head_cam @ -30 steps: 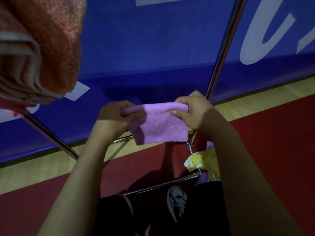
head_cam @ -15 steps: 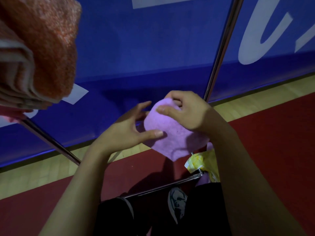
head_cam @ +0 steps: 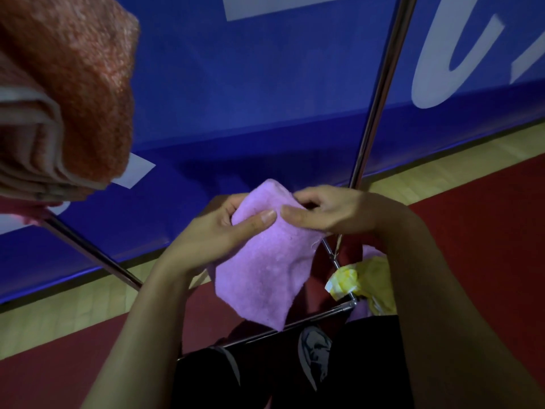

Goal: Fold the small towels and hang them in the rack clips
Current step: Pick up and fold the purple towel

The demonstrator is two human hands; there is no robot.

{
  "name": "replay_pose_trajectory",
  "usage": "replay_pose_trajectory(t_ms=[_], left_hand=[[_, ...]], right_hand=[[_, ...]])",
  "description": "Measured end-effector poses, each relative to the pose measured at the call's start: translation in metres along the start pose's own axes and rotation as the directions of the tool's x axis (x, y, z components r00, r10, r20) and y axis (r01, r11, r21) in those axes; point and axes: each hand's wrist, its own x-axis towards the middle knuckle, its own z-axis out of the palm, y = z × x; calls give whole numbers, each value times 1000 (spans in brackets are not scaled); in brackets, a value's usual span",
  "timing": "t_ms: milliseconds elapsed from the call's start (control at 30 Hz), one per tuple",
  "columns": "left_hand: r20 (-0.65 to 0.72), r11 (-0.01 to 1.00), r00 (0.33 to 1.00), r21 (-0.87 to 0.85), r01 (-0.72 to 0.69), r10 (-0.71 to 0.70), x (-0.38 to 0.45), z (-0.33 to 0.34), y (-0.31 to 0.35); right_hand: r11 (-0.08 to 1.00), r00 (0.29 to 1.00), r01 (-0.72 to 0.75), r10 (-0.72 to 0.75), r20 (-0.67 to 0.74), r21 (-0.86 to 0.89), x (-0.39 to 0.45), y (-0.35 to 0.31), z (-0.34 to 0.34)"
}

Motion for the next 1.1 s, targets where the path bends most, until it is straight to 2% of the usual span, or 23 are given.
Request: replay_pose_trajectory(t_ms=[133,267,433,533,633,767,900,1100], left_hand=[[-105,999,994,-49,-23,17,-6,-11,-1],[-206,997,979,-81,-2,-15,-5,-15,-8],[-327,999,945,-47,-18,2,-2,-17,-18],[-373,999,928,-48,-13,-6,2,-16,-17],[-413,993,910,-114,-16,-33,4,-15,-17],[-459,982,882,-189,22,-108,6,-16,-20],[-498,969,855,-248,23,-147,4,-19,-18],[-529,936,824,-352,4,-203,9,-20,-21]], right_hand=[[997,990,-73,70,127,22,-6,5,1],[993,989,-119,119,88,-10,-5,15,2],[953,968,-214,178,177,215,-7,26,5],[964,985,-157,138,100,217,-4,30,4],[982,997,-78,80,-5,170,-1,32,1],[989,997,-6,17,-75,149,-6,28,-5],[988,962,98,-63,-265,120,-9,20,-7],[982,935,164,-126,-332,90,-8,9,-7]])
